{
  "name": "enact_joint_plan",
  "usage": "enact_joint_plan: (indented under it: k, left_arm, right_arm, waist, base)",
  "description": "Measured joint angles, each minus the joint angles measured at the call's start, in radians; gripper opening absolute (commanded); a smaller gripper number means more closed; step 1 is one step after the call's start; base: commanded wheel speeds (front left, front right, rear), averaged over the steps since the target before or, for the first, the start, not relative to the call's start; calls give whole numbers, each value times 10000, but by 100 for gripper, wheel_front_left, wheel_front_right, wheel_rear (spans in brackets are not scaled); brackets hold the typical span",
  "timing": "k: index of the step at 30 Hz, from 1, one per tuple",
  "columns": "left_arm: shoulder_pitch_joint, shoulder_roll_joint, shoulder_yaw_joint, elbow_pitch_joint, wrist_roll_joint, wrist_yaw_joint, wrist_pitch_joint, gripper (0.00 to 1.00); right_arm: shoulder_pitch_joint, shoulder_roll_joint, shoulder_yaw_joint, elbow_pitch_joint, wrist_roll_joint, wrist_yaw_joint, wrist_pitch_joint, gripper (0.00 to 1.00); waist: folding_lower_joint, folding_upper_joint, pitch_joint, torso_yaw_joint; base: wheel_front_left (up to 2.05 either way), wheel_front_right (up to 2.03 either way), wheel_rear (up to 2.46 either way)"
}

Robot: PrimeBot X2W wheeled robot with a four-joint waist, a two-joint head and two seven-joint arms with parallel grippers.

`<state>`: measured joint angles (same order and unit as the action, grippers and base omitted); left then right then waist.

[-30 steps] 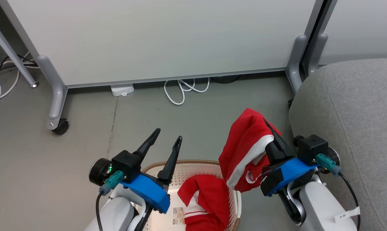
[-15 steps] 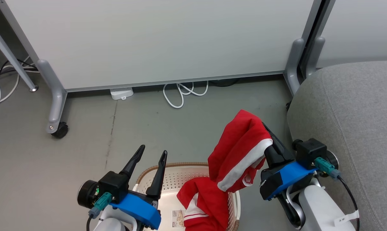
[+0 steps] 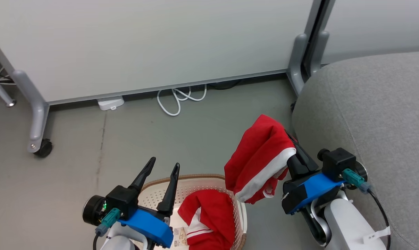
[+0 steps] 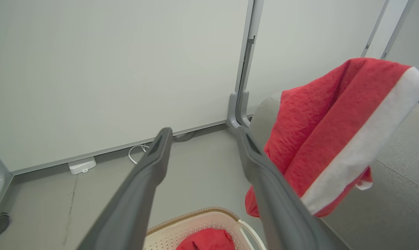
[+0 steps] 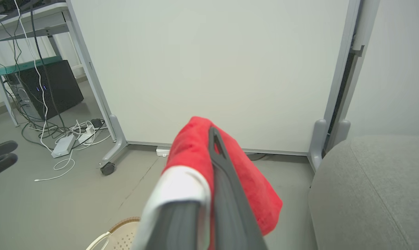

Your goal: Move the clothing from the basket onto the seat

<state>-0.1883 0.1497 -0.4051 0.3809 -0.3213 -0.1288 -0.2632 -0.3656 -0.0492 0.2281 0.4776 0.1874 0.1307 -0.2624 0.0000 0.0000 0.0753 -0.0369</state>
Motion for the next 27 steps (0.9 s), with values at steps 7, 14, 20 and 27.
enact_joint_plan:
  k: [7, 14, 20, 27]
  left_arm:
    - [-168, 67, -84, -115, -48, 0, 2, 100]
    - [-341, 165, -151, -173, -113, -2, 2, 100]
    - [-433, 255, -134, -221, -100, -2, 2, 100]
    - [-507, 336, -157, -199, -69, -2, 4, 100]
  right_arm:
    - [-18, -2, -82, -107, 67, -2, -2, 0]
    - [-53, -6, -199, -211, 100, -2, 0, 0]
    - [-32, -10, -322, -343, 163, 0, -2, 0]
    - [24, -12, -284, -453, 286, 0, -2, 0]
  waist:
    - [0, 0, 157, -908]
    - [0, 0, 350, -1957]
    - [0, 0, 478, -2792]
    - [0, 0, 604, -3593]
  base:
    - [0, 0, 0]
    - [0, 0, 0]
    - [0, 0, 0]
    - [0, 0, 0]
